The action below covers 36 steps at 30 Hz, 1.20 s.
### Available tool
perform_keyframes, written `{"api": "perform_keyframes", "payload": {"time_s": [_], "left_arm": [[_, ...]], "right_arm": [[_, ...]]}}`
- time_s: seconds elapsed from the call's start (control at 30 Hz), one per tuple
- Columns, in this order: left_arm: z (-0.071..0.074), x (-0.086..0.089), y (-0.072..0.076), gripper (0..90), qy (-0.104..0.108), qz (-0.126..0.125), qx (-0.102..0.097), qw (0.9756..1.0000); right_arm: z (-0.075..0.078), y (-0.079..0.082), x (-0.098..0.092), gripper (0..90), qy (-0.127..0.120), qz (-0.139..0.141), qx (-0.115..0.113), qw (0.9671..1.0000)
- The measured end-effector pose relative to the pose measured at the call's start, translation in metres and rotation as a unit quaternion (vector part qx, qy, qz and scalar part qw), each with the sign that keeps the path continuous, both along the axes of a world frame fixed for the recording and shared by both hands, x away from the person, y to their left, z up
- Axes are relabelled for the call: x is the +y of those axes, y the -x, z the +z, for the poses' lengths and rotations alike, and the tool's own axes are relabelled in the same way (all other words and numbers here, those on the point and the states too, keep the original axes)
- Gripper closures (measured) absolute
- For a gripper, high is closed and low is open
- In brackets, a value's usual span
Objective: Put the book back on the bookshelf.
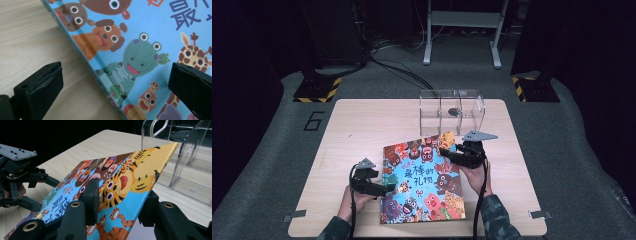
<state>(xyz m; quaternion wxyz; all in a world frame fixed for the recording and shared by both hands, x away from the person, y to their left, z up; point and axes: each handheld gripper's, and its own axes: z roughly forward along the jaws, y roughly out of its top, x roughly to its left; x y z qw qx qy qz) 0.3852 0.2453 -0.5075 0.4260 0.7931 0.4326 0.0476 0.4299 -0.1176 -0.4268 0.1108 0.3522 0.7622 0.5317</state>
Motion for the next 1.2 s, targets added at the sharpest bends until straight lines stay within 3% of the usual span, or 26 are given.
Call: {"api": "perform_keyframes", "payload": {"time_s": [0.37, 0.5, 0.77, 0.83, 0.97, 1.2], "left_arm": [[0.005, -0.007, -0.003, 0.0, 0.017, -0.034, 0.007, 0.9993], [0.005, -0.007, -0.004, 0.4, 0.025, -0.039, 0.014, 0.9988], [0.005, -0.004, -0.006, 5.2, 0.026, -0.048, 0.011, 0.9985], [0.006, -0.004, -0.006, 5.7, 0.023, -0.046, 0.002, 0.9987], [0.011, -0.003, -0.004, 8.7, 0.021, -0.039, -0.019, 0.9988], [0.018, 0.001, -0.002, 13.4, 0.011, -0.035, -0.037, 0.9987]], "right_arm": [[0.002, 0.007, -0.001, 59.0, -0.01, 0.006, -0.03, 0.9995], [0.002, 0.007, -0.001, 59.0, -0.014, 0.007, -0.029, 0.9995], [-0.003, 0.0, -0.004, 58.3, -0.025, -0.006, 0.019, 0.9995], [-0.003, -0.002, -0.004, 57.8, -0.022, -0.013, 0.043, 0.9988], [-0.002, -0.003, -0.005, 56.8, -0.019, -0.02, 0.063, 0.9976], [0.002, -0.005, -0.002, 54.9, -0.011, -0.028, 0.085, 0.996]]}}
